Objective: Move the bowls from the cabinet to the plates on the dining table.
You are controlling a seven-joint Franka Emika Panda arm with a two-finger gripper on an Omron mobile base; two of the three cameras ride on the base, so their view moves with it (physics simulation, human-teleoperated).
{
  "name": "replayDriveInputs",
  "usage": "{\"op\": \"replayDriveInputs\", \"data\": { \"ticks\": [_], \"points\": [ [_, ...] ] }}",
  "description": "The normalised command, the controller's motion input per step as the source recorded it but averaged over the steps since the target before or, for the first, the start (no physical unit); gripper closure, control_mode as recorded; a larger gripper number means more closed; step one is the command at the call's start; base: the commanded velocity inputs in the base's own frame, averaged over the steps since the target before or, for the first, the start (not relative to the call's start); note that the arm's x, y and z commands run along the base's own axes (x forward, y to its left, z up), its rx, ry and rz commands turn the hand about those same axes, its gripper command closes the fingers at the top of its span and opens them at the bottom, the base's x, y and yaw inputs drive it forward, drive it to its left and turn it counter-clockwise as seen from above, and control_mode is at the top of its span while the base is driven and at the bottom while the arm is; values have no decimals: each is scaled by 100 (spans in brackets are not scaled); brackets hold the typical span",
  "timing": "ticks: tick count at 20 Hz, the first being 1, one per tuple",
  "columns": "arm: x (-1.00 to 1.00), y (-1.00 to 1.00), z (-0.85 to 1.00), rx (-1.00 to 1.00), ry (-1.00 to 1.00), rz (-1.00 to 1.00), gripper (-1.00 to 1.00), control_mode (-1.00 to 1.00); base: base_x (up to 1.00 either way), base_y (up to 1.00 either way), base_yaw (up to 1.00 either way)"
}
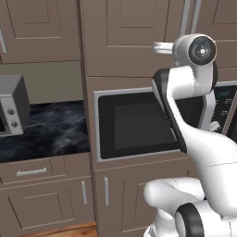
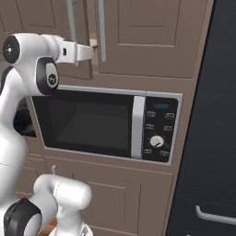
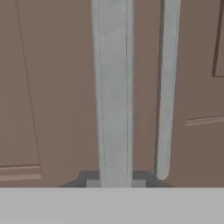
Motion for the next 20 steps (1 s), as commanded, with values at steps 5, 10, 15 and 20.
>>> {"op": "replayDriveInputs", "data": {
  "ticks": [5, 10, 15, 20],
  "points": [
    [-47, 26, 0, 0, -4, -10, 100, -100, 0, 0, 0],
    [-43, 29, 0, 0, -3, -9, 100, -100, 0, 0, 0],
    [-39, 32, 0, 0, 0, -8, 100, -100, 0, 0, 0],
    [-31, 35, 0, 0, 0, -8, 100, -100, 0, 0, 0]
  ]
}}
